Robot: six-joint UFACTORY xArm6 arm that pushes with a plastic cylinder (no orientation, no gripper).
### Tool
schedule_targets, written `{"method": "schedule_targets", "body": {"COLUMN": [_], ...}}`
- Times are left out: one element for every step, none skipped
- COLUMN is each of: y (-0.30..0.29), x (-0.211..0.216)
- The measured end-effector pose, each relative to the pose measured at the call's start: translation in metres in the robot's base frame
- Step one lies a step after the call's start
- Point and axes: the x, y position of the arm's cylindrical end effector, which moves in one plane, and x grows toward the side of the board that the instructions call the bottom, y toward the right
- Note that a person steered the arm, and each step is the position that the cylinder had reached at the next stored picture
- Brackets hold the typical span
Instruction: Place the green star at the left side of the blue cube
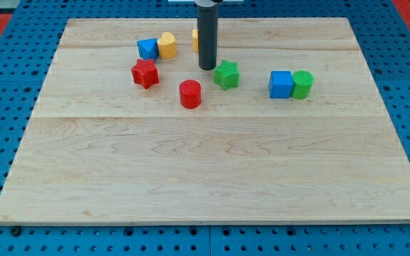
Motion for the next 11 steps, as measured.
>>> {"method": "schedule_targets", "body": {"y": [0.002, 0.01, 0.017, 0.023, 0.034, 0.04, 0.041, 0.041, 0.041, 0.036, 0.019], "x": [0.008, 0.009, 0.009, 0.019, 0.028, 0.028, 0.03, 0.031, 0.032, 0.042, 0.054]}}
